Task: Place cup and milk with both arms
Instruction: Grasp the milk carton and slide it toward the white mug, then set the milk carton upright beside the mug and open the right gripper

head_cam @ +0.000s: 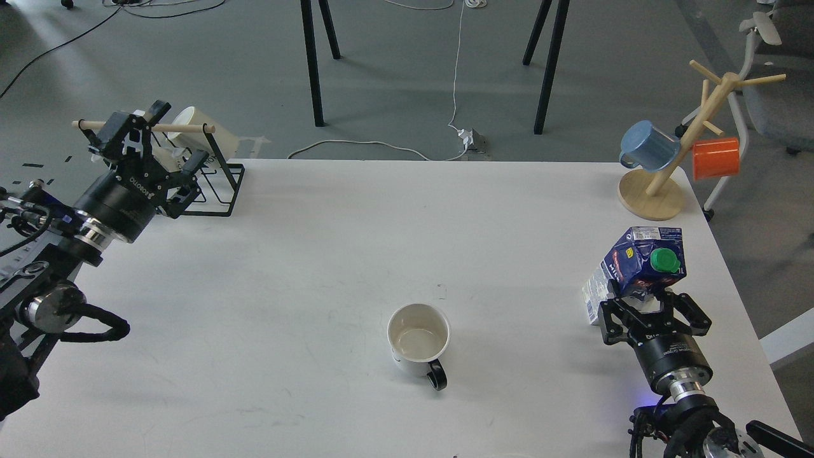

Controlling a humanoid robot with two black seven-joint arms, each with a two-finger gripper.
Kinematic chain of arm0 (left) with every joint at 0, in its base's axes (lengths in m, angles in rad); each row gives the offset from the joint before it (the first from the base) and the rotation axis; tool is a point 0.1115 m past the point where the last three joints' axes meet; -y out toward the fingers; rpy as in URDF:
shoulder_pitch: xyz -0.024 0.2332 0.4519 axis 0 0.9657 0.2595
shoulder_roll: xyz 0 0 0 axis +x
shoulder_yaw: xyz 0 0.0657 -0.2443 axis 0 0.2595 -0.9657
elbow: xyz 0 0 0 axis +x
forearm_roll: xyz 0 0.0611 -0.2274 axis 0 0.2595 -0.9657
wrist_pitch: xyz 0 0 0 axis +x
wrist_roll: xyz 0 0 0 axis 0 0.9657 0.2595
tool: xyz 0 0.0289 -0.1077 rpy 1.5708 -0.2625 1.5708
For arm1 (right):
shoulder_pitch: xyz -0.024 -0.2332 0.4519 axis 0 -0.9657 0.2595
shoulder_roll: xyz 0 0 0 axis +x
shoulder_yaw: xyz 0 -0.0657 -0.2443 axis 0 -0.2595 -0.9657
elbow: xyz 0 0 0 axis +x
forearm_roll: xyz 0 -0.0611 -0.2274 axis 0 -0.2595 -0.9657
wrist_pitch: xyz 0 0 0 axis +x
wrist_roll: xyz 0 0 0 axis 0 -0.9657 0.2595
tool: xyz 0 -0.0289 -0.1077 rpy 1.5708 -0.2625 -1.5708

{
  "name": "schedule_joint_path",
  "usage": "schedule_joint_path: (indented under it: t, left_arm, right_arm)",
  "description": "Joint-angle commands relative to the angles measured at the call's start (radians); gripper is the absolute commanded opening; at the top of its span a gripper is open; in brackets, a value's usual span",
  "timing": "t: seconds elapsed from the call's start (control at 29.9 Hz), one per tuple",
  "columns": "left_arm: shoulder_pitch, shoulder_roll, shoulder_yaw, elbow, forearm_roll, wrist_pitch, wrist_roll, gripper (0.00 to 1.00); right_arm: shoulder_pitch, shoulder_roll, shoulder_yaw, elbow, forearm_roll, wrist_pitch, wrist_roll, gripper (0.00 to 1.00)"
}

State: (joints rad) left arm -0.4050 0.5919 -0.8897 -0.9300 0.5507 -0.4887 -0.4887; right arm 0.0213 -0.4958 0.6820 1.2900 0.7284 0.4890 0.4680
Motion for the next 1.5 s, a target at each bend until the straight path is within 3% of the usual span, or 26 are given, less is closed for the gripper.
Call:
schedule_joint_path:
  t: [0.0,0.27,0.57,0.8,1.47]
  left_arm:
    - [0.000,-0.001,0.001,0.013,0.000,0.000,0.000,0.99]
    - [0.000,-0.001,0.001,0.014,0.000,0.000,0.000,0.99]
    - [0.002,-0.004,0.003,0.016,0.000,0.000,0.000,0.99]
    - [0.002,-0.001,0.003,0.027,0.000,0.000,0.000,0.99]
    - [0.003,-0.001,0.003,0.028,0.000,0.000,0.000,0.99]
  right_arm:
    - [-0.001,-0.001,-0.002,0.000,-0.012,0.000,0.000,0.24]
    - [-0.003,0.000,-0.007,0.020,-0.017,0.000,0.000,0.22]
    - [-0.023,0.068,-0.039,0.187,-0.156,0.000,0.006,0.22]
    - [-0.035,0.183,-0.125,0.187,-0.236,0.000,0.007,0.23]
    - [-0.078,0.198,-0.213,0.189,-0.253,0.000,0.009,0.27]
